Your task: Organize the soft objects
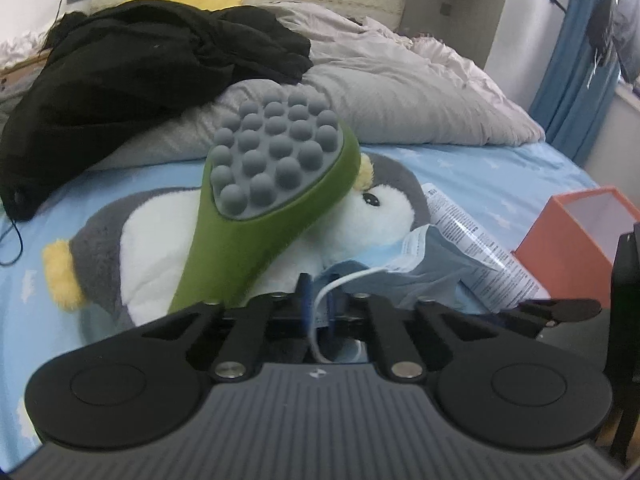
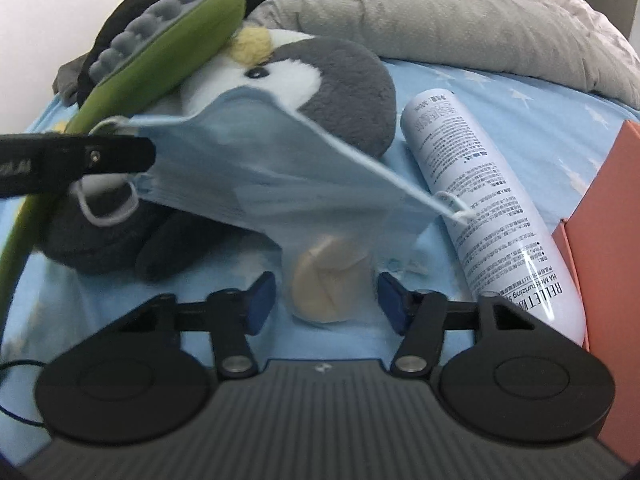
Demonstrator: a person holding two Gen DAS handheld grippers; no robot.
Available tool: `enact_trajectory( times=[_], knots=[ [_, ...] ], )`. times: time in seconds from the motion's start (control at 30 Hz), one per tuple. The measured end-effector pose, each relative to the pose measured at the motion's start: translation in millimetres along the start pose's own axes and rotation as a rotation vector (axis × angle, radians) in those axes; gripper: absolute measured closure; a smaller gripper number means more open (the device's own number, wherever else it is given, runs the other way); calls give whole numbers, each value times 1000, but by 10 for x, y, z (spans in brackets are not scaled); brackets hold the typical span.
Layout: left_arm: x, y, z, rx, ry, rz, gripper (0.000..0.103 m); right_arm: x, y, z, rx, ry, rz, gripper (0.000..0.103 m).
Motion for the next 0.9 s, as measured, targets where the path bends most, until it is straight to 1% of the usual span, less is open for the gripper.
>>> enact_trajectory(
  times=[0.03, 0.1, 0.23, 0.37, 0.57, 0.73, 0.9],
  knots=[
    [-6, -17, 5, 0, -11, -7, 98, -11, -15, 7, 1, -5, 1, 55],
    [-25, -72, 11, -4, -26, -14, 100, -33, -61, 14, 3, -13, 3, 60],
    [-61, -201, -11, -5, -55, -22, 101, -72, -186, 13, 19, 0, 13, 64],
    [-113, -390, -60, -8, -90, -26, 101, -123, -376, 54, 22, -3, 16, 64],
    [-286, -745, -168, 1, -146, -24, 101, -284, -707, 69, 12, 7, 28, 65],
    [-524, -1095, -250, 6, -201, -10, 101, -472, -1014, 79, 19, 24, 41, 65],
    [-845, -1467, -384, 4, -237, 7, 101, -692, -1286, 152, 24, 22, 54, 65]
  ],
)
Point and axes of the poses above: each gripper's, at about its wrist camera, not at the fingertips, and y roughly the way its jaws point, z to its left, x to its top, the point moved 5 cm from there along y, roughly the way its jaws point, and after that the axes turned 11 degrees about y, right-handed, at the moved point
